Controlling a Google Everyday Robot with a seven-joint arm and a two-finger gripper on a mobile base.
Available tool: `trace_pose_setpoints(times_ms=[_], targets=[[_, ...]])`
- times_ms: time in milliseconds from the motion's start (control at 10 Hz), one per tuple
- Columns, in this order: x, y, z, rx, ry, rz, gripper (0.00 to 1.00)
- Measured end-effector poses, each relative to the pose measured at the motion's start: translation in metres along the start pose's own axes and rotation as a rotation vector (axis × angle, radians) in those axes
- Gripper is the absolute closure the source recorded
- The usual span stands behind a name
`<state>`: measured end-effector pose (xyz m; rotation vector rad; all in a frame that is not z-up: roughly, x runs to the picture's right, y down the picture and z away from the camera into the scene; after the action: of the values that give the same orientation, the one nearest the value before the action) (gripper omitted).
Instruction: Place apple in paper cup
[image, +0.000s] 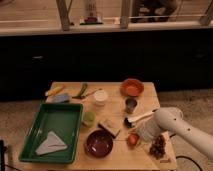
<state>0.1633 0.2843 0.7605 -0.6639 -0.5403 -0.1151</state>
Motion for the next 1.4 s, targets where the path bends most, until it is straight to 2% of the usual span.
trace_pose_setpoints(times_ms=[100,200,300,700,1400], targets=[[0.0,-0.001,0.0,-0.003,0.0,-0.007,0.86],[0.0,-0.001,0.0,-0.007,-0.001,-0.013,0.95],[0.0,-0.002,0.0,-0.011,-0.001,-0.021,0.99],[-0.004,-0.01,-0.008,-0.02,0.022,-0.067,1.0],[-0.004,-0.036,-0.042,0.033,0.078,-0.129,1.0]])
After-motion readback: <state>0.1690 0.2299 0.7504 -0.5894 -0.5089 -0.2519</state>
